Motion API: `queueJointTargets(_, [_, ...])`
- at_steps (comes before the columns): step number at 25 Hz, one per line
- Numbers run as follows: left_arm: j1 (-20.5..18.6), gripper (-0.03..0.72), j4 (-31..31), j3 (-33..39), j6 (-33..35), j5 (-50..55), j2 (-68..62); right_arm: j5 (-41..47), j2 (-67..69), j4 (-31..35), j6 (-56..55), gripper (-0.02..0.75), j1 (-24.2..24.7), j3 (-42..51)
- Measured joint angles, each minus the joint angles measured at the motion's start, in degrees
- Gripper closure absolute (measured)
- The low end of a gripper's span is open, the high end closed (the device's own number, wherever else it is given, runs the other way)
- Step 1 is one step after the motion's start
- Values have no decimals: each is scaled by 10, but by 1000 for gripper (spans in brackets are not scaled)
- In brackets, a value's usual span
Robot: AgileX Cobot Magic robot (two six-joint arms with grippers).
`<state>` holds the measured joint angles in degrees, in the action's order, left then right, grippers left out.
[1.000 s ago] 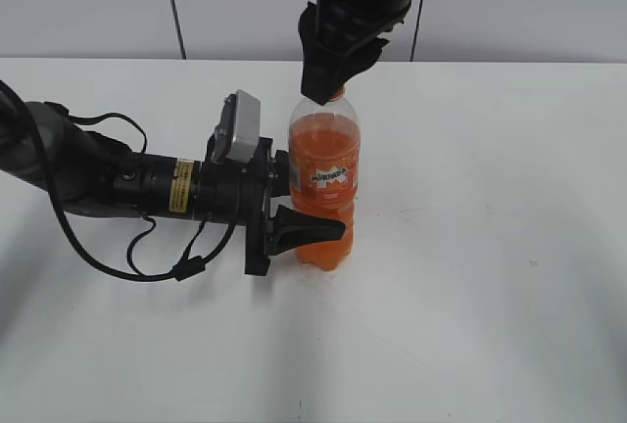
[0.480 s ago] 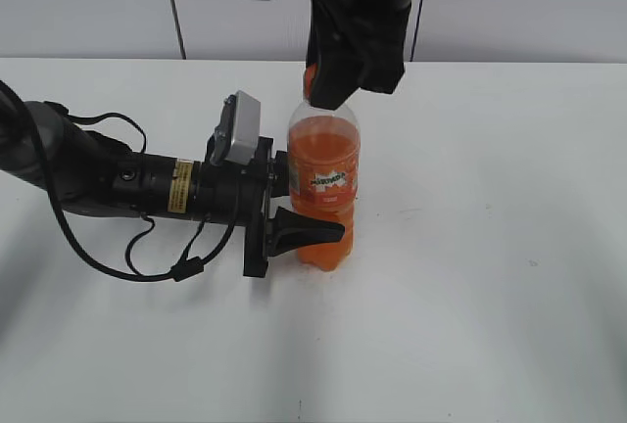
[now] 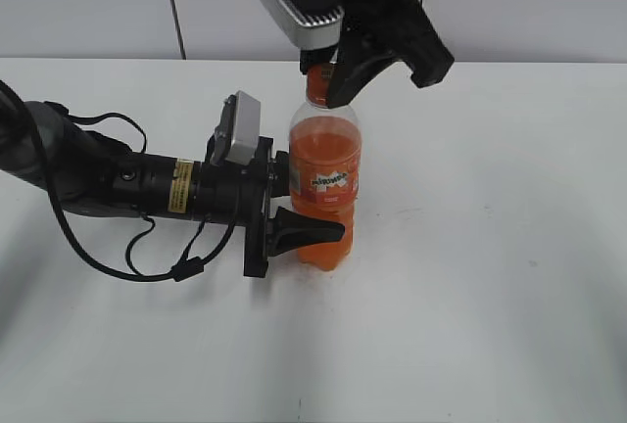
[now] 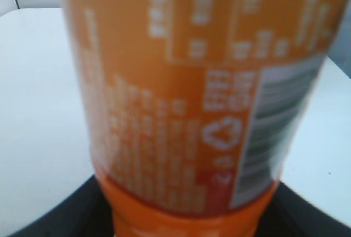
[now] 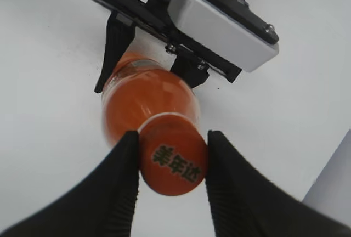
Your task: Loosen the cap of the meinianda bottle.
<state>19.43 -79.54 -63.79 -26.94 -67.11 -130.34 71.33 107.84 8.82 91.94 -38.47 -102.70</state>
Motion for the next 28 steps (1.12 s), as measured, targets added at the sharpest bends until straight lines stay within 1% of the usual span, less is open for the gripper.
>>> queueJointTargets(6, [0, 291, 0, 0, 0, 0, 0, -1, 0, 5, 117, 463, 0, -1])
queueJointTargets(10, [0, 291, 2, 0, 0, 0, 0, -2, 0, 6, 150, 463, 0, -1])
queueJointTargets(14, [0, 291, 2, 0, 0, 0, 0, -2, 0, 5, 141, 461, 0, -1])
queueJointTargets(22, [0, 291, 2, 0, 0, 0, 0, -3, 0, 3, 75, 460, 0, -1])
queueJointTargets(28, [0, 293, 2, 0, 0, 0, 0, -3, 0, 3, 57, 451, 0, -1])
